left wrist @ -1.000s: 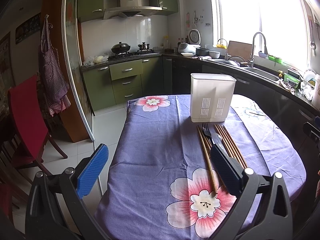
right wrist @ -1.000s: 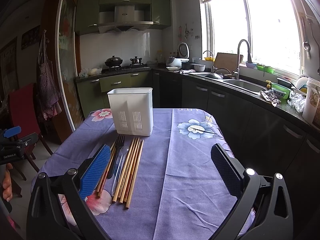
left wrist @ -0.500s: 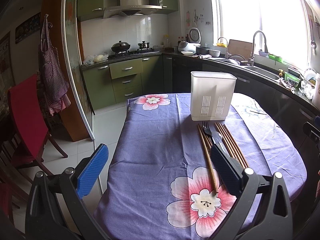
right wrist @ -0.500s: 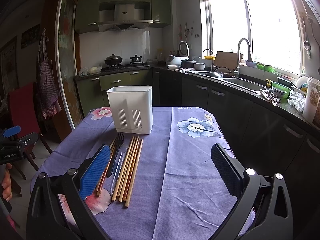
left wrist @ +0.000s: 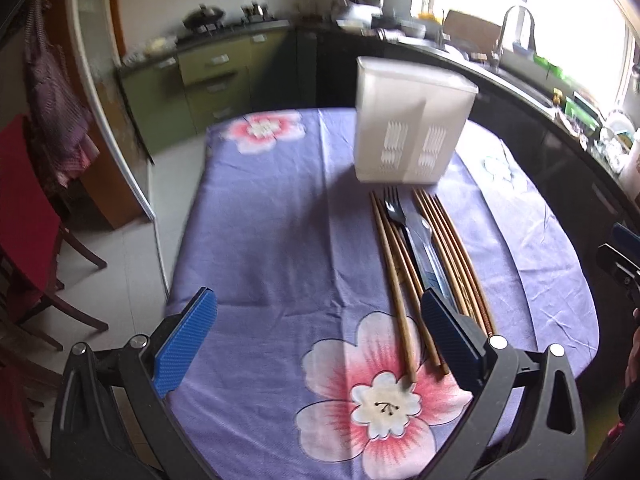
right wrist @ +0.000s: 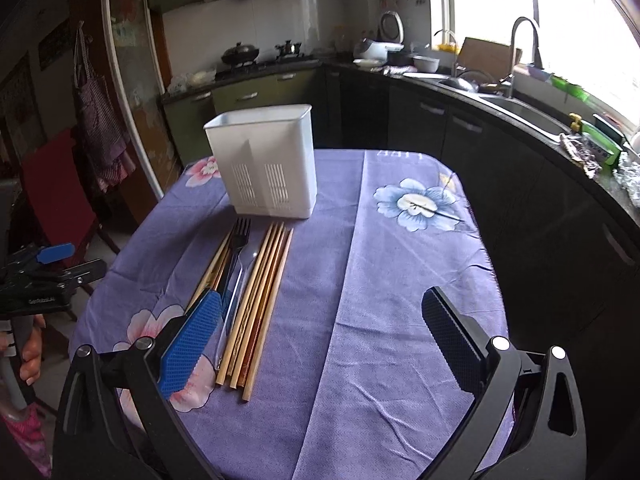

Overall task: Organize utensils
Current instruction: 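Lower the left gripper onto the black fork while the right gripper moves toward the clear spoon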

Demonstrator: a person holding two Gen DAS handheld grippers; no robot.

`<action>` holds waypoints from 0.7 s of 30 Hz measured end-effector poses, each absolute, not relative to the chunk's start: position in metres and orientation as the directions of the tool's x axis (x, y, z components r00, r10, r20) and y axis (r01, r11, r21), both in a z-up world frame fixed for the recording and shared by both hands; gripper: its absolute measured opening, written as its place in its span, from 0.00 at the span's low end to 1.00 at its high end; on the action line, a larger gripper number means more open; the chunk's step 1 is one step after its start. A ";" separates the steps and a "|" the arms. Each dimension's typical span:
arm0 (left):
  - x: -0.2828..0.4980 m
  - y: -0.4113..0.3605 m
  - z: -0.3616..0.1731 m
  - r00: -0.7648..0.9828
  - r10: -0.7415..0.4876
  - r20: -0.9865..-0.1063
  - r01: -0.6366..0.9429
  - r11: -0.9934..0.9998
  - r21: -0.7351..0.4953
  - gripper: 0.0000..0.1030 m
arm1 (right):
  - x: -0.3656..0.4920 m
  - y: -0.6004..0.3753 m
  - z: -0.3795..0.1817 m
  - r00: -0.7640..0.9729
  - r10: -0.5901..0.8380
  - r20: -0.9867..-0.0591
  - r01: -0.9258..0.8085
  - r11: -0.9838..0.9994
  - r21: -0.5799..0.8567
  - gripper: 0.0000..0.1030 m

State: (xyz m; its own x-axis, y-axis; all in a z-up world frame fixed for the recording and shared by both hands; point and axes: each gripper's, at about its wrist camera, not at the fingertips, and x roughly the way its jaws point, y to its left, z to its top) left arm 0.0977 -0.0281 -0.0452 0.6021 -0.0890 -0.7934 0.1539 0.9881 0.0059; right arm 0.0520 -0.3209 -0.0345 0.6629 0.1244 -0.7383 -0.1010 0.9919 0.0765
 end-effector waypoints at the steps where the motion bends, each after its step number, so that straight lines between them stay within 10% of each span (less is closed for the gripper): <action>1: 0.110 -0.035 -0.050 0.561 -0.103 -0.822 0.171 0.985 -0.007 0.94 | 0.061 -0.321 -0.037 0.639 0.134 -0.758 -0.114 0.990 0.079 0.96; 5: 0.139 -0.061 -0.064 0.467 -0.124 -0.875 0.209 0.977 -0.027 0.77 | 0.095 -0.325 -0.043 0.556 0.185 -0.810 -0.129 0.982 0.136 0.92; 15: 0.195 -0.116 -0.090 0.289 -0.132 -0.948 0.225 0.972 -0.067 0.48 | 0.143 -0.333 -0.074 0.400 0.234 -0.886 -0.096 0.972 0.214 0.38; 21: 0.220 -0.129 -0.102 0.258 -0.141 -0.956 0.198 0.976 -0.090 0.36 | 0.150 -0.328 -0.084 0.370 0.259 -0.892 -0.109 0.966 0.235 0.32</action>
State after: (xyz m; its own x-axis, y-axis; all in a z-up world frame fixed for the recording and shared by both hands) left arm 0.2199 -0.1287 -0.1018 0.2576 -0.1406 -0.9560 0.1977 0.9761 -0.0903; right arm 0.1504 -0.3277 -0.0841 0.3698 0.2592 -0.8922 -0.1090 0.9658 0.2354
